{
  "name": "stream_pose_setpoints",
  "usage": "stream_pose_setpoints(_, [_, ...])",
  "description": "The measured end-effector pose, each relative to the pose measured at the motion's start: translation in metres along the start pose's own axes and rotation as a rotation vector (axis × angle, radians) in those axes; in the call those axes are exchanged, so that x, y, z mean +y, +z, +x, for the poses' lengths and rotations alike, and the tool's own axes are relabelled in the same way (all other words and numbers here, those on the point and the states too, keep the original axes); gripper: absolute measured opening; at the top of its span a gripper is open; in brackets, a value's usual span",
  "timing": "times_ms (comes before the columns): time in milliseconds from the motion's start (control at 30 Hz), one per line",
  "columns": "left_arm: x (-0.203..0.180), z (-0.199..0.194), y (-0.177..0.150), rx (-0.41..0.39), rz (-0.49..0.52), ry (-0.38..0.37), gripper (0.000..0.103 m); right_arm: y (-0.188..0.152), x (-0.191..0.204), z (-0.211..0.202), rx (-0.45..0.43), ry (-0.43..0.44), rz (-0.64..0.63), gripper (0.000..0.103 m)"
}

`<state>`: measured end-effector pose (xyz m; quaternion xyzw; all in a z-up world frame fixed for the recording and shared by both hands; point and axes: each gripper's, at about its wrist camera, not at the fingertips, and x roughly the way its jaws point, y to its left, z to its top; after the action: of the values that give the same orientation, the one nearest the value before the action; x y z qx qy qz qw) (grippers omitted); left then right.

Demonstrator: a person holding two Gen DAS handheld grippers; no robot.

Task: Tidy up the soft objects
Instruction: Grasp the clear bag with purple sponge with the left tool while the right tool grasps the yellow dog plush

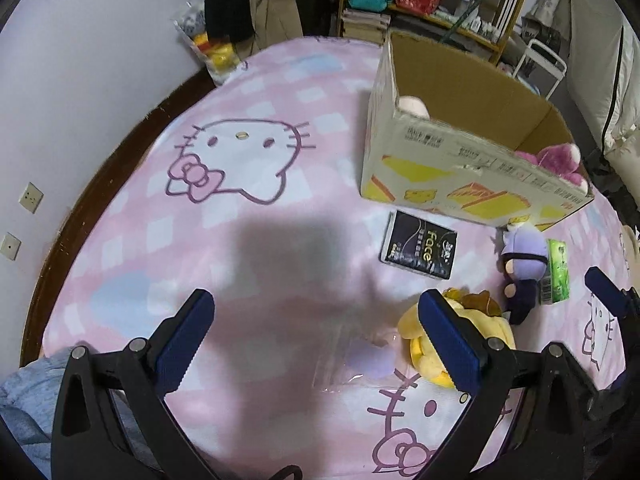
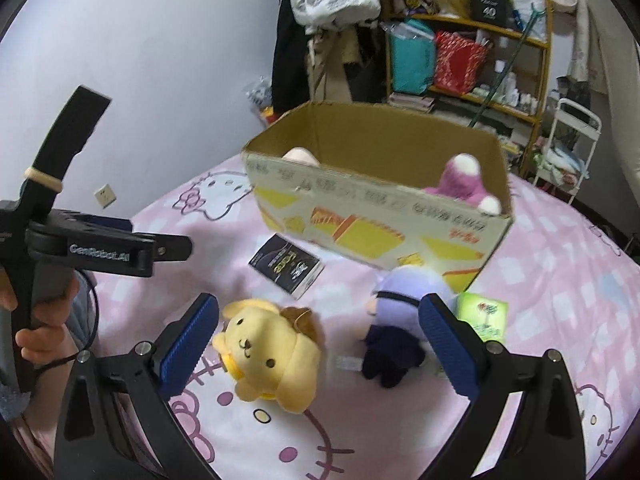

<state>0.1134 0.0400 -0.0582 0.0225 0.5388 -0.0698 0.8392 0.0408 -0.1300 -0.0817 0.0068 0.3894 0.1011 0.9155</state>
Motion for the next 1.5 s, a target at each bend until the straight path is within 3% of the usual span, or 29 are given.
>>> stream_pose_setpoints(300, [-0.01,0.035,-0.002,0.147,0.049,0.017,0.101,-0.011,0.017,0.027,0.115,0.057,-0.077,0.103])
stream_pose_setpoints(433, [-0.012,0.043,-0.002,0.166,0.064,0.06,0.1,-0.016,0.024,0.033,0.142,0.026,-0.107,0.103])
stream_pose_setpoints(900, [-0.018,0.07,-0.005,0.285,0.113,0.042,0.101,-0.026,0.022,0.054,0.256,0.047,-0.097,0.103])
stream_pose_setpoints(933, [-0.018,0.071,-0.005,0.29,0.11,0.037,0.101,-0.026,0.022,0.055,0.256,0.053,-0.093,0.095])
stream_pose_setpoints(967, [-0.017,0.072,-0.005,0.298,0.106,0.032,0.1,-0.026,0.021,0.056,0.26,0.059,-0.09,0.081])
stream_pose_setpoints(1100, [-0.012,0.079,-0.007,0.332,0.108,0.012,0.1,-0.029,0.017,0.063,0.302,0.11,-0.056,0.059])
stream_pose_setpoints(1267, [-0.013,0.081,-0.007,0.332,0.11,0.006,0.1,-0.029,0.018,0.06,0.287,0.11,-0.059,0.052])
stream_pose_setpoints(1500, [-0.024,0.088,-0.013,0.348,0.143,-0.03,0.1,-0.024,0.009,0.043,0.227,0.025,-0.044,0.051])
